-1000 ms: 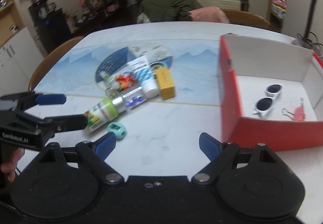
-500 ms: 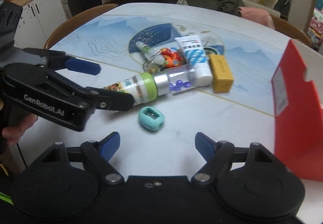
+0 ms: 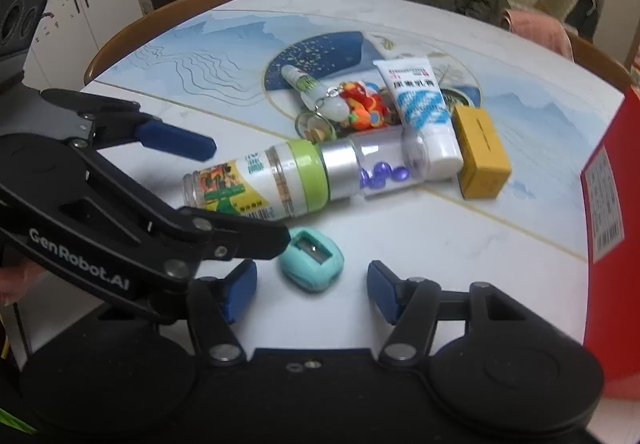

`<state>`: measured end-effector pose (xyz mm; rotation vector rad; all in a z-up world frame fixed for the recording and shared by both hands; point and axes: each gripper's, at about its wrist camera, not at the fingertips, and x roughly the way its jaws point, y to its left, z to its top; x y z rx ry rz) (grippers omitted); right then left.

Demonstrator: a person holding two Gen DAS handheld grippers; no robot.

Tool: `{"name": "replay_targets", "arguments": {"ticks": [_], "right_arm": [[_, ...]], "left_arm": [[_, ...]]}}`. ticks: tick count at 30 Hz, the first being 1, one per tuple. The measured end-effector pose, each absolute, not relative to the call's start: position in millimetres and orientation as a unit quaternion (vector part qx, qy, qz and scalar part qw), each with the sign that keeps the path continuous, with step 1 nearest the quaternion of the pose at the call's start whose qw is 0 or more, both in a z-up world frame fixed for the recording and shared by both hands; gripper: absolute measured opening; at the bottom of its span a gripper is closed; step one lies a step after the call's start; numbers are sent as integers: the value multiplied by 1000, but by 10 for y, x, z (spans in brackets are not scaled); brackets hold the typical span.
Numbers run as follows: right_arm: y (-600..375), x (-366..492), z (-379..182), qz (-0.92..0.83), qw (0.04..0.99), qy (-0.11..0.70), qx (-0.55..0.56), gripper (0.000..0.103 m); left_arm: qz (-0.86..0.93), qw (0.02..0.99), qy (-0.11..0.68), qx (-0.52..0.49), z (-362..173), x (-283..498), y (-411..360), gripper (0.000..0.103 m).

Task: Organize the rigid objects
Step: 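Grasp the green-capped jar with the left tool while the right tool grasps the teal sharpener, then carry the jar and teal sharpener with both tools into the red box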

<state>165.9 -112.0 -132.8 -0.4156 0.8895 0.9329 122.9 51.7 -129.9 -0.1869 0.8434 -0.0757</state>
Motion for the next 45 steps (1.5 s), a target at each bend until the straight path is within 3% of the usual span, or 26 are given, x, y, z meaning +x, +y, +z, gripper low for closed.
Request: {"name": "replay_targets", "arguments": {"ticks": [4,6,9,20,45], "right_arm": [[-1069,1656,-1329,437,778,403,-204,52],[-1042,1652,-1329,438,778,399,-210,47],[-1028,1654,-1323,440,776,398,-213,41],[-1061,1630,-1317,433,779,396,-223,34],[-1791,1682,-673,373,824,397,-151,34]], "left_arm": [[-32,906,413,-89,-1316,1242,535,84],[-33,905,415,-87,-1321,1249,532,73],[-37,903,419,-85,-1331,1260,523,68],[-41,903,423,-65,-1311,1269,459,46],[-44,911,404,-68,-808,1152,73,41]]}}
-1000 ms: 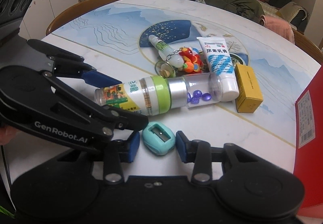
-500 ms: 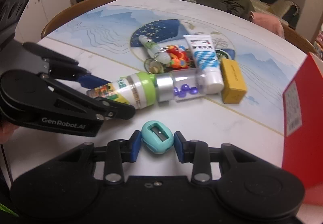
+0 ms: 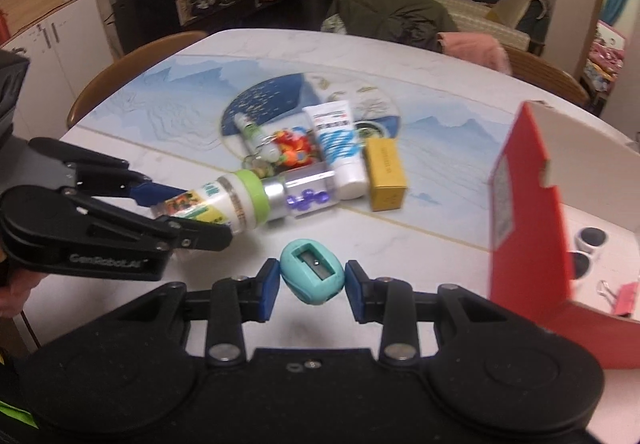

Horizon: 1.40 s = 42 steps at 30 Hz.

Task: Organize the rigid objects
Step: 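Carry the jar and teal sharpener with both tools into the red box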

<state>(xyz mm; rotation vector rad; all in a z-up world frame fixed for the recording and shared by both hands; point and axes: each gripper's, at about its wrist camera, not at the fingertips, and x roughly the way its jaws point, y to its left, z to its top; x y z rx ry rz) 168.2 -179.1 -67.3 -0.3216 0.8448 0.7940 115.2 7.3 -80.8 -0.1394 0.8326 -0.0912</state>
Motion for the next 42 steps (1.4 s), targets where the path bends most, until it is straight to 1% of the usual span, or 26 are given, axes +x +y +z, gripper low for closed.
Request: {"name": "replay_targets", "arguments": {"ticks": [13,21,34,42], "right_arm": [[-2391,1897,-250,345,854,374,-109,34],[-2776,2148,-141,319,869,366,-94,34],[-3411,2560,-134,284,884,362,-78,34],[-3794,2943,-232,258,890,369,-74,34]], "left_arm": [[-94,921,374,-55,-349,1378,-527,41],[-124,924,361,-39,-205,1659,-953,41],[-148,923,355,-21,-148,2133,-1602,41],[-138,919,370,0,-260,2509,-1936,41]]}}
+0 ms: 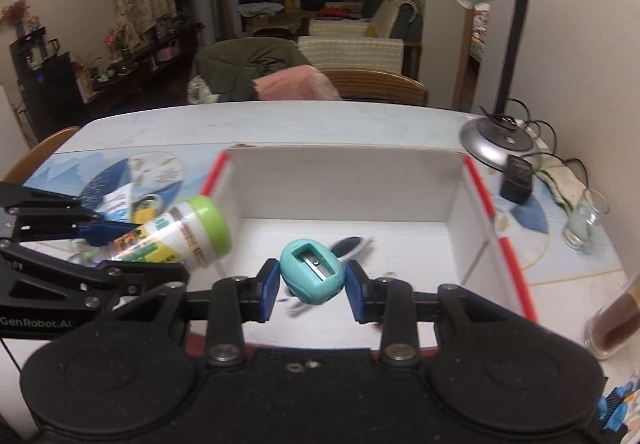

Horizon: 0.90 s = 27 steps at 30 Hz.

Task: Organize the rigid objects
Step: 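Carry the jar and teal sharpener with both tools into the red box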

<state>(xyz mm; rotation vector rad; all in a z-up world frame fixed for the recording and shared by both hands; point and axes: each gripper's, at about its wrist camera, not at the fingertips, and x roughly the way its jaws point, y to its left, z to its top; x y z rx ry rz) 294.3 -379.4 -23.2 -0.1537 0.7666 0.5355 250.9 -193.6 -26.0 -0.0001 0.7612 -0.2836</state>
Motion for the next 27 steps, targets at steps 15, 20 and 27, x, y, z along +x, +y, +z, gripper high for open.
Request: {"name": "replay_targets", "arguments": {"ticks": [15,20,27], "right_arm": [[-4032,3616,-538,241,878,398,-113,34],[-3986,3841,-677,240,867,420,-115,34],[-3824,4078,-815,238,849,446,-152,34]], "left_arm": [[-80,901,425,29,-566,3262,-2240,41],[-68,892,443,57,-660,3468,-2361,42],[-54,880,466,69,-811,3702,-2406,42]]}}
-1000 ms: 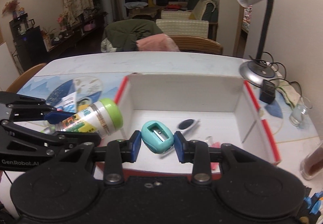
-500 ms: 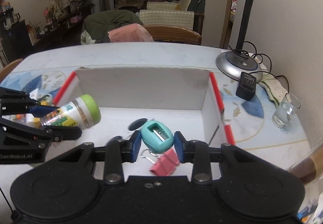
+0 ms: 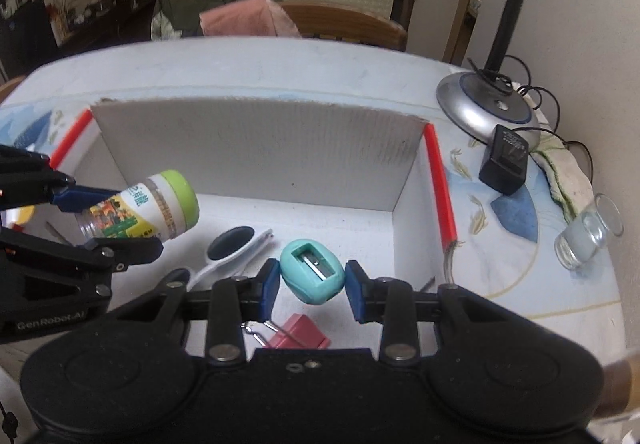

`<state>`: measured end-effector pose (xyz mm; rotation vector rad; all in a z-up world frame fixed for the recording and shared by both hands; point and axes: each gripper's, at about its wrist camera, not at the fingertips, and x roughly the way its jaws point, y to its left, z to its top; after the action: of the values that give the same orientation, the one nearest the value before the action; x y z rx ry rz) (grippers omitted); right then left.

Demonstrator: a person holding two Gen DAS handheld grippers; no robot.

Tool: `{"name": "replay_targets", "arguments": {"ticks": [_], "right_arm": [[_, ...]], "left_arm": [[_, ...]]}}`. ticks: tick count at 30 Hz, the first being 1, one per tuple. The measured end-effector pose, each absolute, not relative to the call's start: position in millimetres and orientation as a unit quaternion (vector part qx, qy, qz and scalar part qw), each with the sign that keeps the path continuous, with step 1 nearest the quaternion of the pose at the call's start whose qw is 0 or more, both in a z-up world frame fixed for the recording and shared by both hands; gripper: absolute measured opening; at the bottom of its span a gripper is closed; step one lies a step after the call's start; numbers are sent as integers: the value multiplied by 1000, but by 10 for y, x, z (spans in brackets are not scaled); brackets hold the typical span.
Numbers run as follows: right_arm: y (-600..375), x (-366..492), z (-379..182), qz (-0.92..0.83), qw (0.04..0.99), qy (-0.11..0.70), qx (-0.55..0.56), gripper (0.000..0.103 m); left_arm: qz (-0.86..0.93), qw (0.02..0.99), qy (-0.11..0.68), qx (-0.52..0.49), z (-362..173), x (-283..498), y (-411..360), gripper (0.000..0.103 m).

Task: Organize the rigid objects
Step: 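Carry the jar and teal sharpener with both tools into the red box, then open the right tool to drop the sharpener while the left tool releases the jar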

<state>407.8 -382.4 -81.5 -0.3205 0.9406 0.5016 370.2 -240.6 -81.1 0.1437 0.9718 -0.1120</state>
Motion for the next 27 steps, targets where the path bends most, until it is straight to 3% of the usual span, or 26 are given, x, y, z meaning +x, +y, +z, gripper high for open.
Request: {"name": "replay_targets", "arguments": {"ticks": [27], "right_arm": [[-3626,4336,-1090,249,784,538,-185,34]], "left_arm": [[-49,828,555,62,-1092,4014,-2442,42]]}}
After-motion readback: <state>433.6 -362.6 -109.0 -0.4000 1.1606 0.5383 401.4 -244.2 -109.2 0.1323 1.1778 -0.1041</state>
